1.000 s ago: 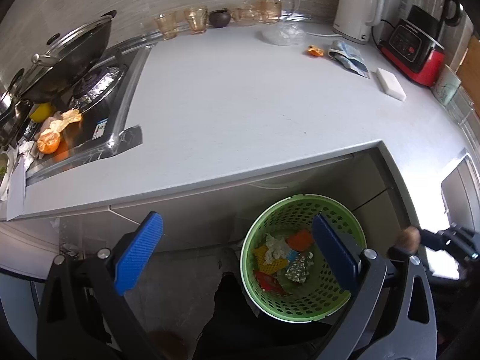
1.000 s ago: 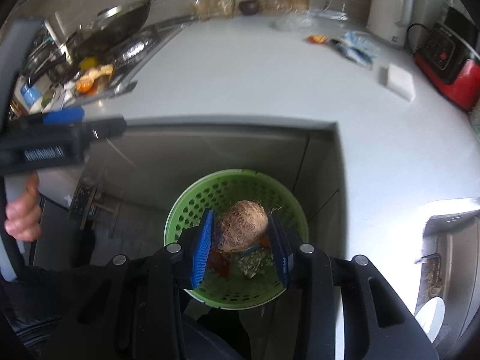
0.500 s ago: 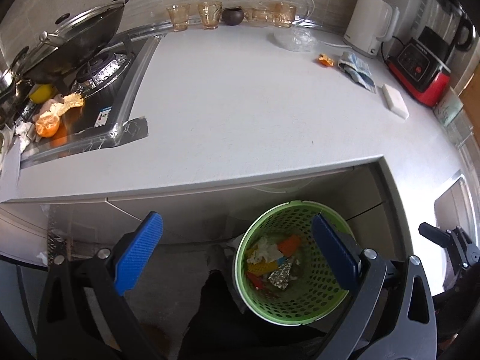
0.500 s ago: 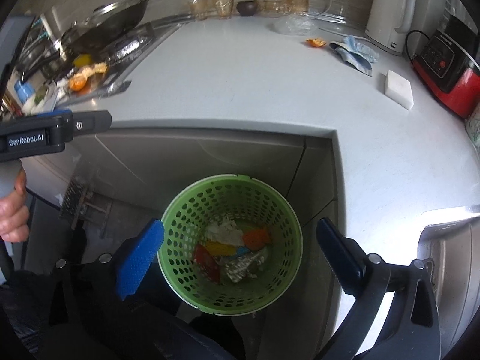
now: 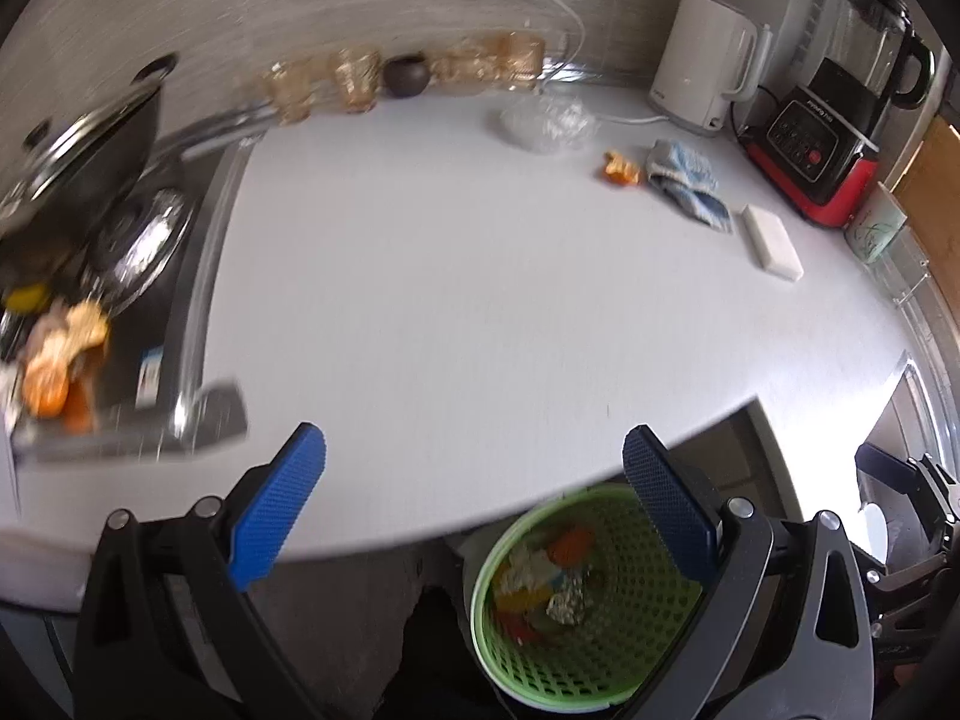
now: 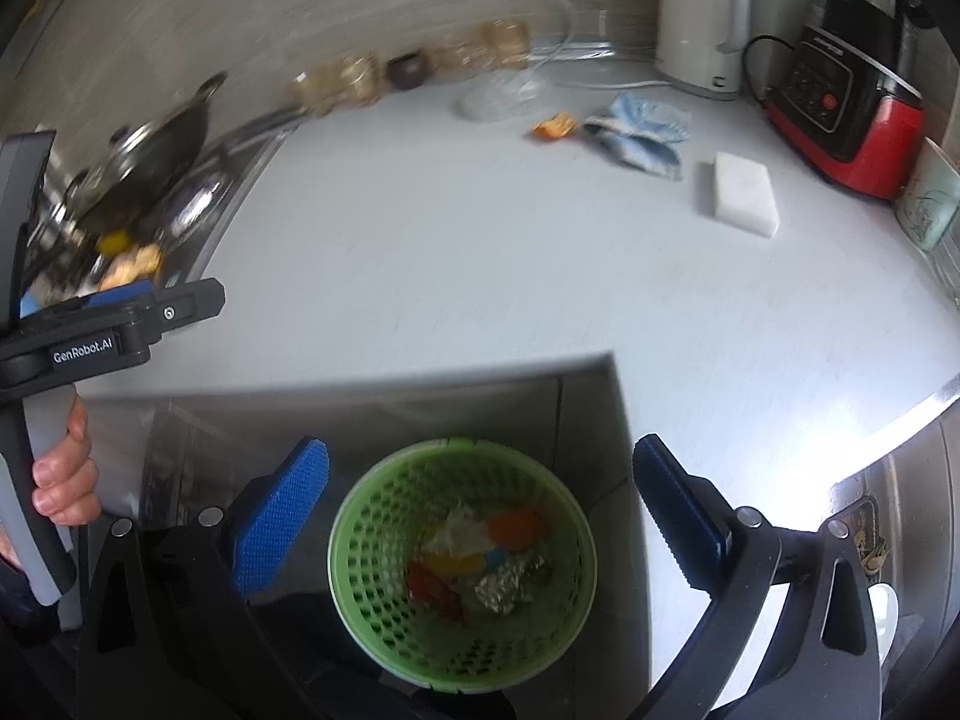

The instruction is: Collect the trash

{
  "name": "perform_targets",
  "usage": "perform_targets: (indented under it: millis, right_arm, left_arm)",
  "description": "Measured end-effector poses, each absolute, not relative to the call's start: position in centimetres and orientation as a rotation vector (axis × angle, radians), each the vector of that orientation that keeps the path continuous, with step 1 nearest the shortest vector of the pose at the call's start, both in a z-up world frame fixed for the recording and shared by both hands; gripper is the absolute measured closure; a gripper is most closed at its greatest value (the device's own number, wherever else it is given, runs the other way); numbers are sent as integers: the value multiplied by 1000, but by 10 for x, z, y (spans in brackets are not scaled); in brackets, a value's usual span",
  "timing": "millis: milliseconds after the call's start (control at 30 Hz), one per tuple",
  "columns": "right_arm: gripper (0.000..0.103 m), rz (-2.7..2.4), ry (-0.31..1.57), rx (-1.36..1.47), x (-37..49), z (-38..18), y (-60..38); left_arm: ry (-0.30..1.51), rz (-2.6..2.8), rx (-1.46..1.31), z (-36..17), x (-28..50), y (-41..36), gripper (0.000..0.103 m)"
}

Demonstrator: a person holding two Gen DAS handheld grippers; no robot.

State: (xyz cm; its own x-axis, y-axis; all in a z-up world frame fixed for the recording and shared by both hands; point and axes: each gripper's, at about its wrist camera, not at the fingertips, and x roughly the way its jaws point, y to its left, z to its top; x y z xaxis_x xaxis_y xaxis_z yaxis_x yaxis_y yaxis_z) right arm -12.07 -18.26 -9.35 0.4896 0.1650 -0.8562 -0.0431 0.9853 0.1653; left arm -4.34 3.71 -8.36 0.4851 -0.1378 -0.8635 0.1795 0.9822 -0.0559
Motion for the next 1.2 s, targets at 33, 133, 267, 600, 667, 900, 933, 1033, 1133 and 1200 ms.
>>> perform_targets:
  millis: [33, 133, 267, 600, 667, 900, 933, 1033, 1133, 1200]
  right_arm:
    - [2, 111, 1046, 133, -114, -91, -183]
    - [2, 66, 1035, 148, -92, -87, -185]
    - [2, 11, 1029, 166, -63, -87, -188]
    - [2, -164, 993, 255, 39, -94, -215]
    - [2, -194, 991, 258, 62, -99, -219]
    - [2, -268, 979, 267, 122, -110, -236]
    - [2, -280, 978, 272, 129, -112, -240]
    - [2, -299, 985, 286, 153, -121, -249]
    - [2, -317, 997, 282, 175, -131, -257]
    - [2, -331, 1010, 281, 189, -139, -263]
  left_arm:
    - [1044, -204, 48, -83, -35, 36, 8]
    - [1040, -240, 68, -83, -3, 31, 8]
    - [1032, -284, 99, -87, 42, 22, 8]
    - [1005, -421, 145, -103, 168, -19, 8]
    - [1004, -448, 136, -106, 190, -28, 8]
    - [1038, -508, 116, -131, 272, -62, 8]
    - [1041, -515, 113, -134, 280, -65, 8]
    - [1057, -526, 103, -143, 304, -78, 8]
    - [1073, -527, 105, -152, 319, -89, 8]
    - [1079, -521, 113, -159, 329, -97, 8]
